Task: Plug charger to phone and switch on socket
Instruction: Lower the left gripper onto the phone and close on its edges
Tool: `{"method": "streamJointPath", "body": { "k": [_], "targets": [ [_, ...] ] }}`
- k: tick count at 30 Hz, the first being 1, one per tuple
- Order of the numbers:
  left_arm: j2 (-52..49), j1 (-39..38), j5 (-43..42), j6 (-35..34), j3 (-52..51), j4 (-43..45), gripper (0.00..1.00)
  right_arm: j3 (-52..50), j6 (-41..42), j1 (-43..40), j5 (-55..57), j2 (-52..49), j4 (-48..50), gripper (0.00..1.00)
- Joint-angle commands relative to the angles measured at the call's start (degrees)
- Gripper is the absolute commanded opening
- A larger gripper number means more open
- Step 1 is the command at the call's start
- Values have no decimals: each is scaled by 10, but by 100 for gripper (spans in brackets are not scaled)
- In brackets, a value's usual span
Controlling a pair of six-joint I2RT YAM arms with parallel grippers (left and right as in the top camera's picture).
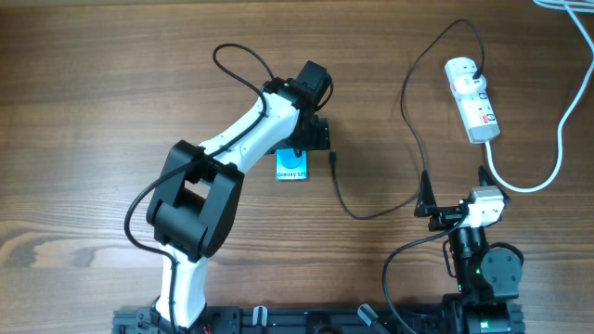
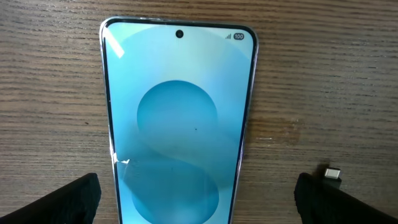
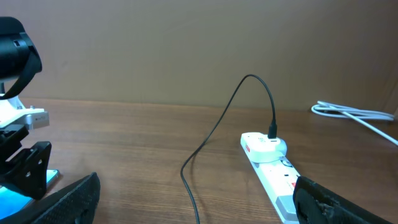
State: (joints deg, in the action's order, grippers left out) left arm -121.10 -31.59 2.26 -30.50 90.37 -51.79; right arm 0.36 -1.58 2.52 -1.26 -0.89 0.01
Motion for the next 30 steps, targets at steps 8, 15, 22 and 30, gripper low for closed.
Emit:
{"method": "streamJointPath", "body": {
  "k": [8, 15, 22, 30],
  "targets": [
    [-7, 6, -2, 12, -2, 17, 100, -1, 2, -3, -5, 5, 1, 100],
    [-7, 6, 34, 20, -2, 22, 100, -1, 2, -3, -5, 5, 1, 100],
    [-8, 6, 33, 22, -2, 20, 100, 0, 2, -3, -5, 5, 1, 100],
    [-9, 6, 26, 33, -2, 12, 100, 0, 2, -3, -5, 5, 1, 100]
  ]
}}
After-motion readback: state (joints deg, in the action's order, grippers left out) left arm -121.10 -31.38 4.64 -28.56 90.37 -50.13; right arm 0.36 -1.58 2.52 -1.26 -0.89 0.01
